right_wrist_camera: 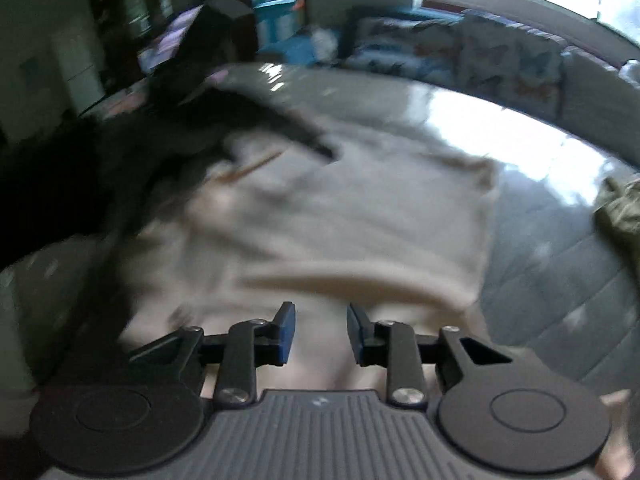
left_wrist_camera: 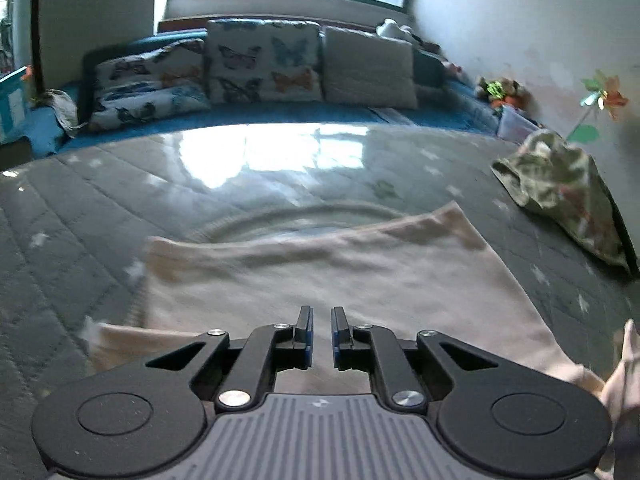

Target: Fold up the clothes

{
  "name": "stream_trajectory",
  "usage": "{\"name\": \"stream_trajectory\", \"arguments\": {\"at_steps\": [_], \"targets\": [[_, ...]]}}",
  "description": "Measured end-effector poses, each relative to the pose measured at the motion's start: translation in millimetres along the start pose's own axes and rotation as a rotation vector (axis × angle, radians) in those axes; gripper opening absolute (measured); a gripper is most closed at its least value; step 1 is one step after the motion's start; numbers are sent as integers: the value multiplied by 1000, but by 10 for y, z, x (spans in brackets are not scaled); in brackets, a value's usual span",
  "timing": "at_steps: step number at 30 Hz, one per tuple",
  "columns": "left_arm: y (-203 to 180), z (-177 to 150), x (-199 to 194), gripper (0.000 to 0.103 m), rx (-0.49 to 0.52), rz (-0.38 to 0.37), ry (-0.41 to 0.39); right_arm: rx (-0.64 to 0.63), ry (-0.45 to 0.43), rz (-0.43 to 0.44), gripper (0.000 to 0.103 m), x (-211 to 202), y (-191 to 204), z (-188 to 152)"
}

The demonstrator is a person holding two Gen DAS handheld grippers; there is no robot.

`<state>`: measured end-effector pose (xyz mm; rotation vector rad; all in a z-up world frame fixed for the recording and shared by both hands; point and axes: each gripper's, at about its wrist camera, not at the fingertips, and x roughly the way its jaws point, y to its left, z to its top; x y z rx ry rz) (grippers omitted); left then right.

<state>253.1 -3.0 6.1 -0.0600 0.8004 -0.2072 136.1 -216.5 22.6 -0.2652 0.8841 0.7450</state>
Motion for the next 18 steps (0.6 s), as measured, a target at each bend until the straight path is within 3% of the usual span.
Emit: {"name": "stream_trajectory", "arguments": {"at_steps": [7,10,18], "targets": [[-25,-90,24,11,-1,1,-18,-30,31,-11,26,14,182,-173],[-21,-77,40,11,0,5,-20,-16,23,-9,9,19,176,-219],[-23,-90,68,11,9,16,-41,-34,-14,-41,5,-154,255,-306]]}}
